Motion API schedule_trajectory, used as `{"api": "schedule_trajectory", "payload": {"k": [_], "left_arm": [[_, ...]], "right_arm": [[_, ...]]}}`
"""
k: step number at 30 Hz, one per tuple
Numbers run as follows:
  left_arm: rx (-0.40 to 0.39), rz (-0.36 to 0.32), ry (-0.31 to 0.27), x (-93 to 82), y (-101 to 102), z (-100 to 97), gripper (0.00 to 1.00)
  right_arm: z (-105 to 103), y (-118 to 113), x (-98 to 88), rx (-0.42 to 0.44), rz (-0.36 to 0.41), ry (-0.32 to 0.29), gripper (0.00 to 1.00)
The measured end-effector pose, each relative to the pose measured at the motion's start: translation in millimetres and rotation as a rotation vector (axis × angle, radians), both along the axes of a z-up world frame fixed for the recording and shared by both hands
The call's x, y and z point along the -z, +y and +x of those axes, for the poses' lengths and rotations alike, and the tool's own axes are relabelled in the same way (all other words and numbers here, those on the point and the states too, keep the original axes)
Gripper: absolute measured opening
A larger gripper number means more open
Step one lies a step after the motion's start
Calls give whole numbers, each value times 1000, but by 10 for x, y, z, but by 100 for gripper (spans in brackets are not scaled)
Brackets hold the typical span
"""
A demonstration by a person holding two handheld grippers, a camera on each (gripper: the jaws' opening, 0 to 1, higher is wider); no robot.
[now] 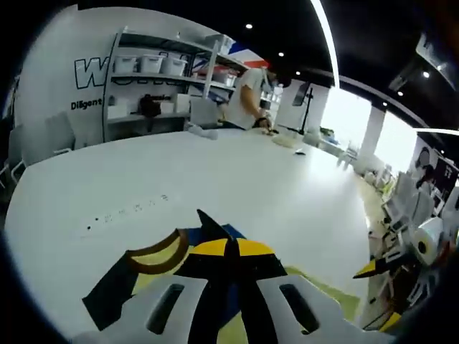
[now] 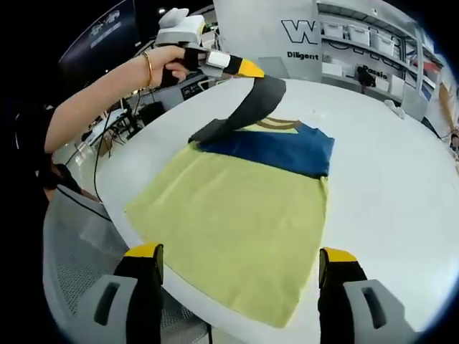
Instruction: Fold the garment on the visible template until the final outline fits inside the template.
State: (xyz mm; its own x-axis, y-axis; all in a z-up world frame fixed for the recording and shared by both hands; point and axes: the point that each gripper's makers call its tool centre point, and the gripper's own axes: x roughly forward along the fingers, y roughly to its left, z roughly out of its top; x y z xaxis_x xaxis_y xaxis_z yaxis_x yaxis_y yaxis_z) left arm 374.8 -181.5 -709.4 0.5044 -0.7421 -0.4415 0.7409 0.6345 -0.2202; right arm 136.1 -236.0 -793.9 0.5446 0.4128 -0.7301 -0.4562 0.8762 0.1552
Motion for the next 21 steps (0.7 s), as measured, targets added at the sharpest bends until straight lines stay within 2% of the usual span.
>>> {"api": "schedule_trajectory", "payload": {"k": [4,6,10,14,21], "left_arm": [[15,11,37,134,-120,-80,0],[35,44,9,185,-197,-96,0],[51,17,45,276,-338,-142,0],[75,40,36,428,-461,-182,0],[90,62,73,646,-545,-219,0]], "right_arm": [[4,-7,-4,1,3,-2,88],[7,-31,-3,5,2,-5,88],[8,-57,13,10,-1,-3,88],[-1,-54,26,11,3,1,88],[6,-85,32,18,-1,-2,88]]}}
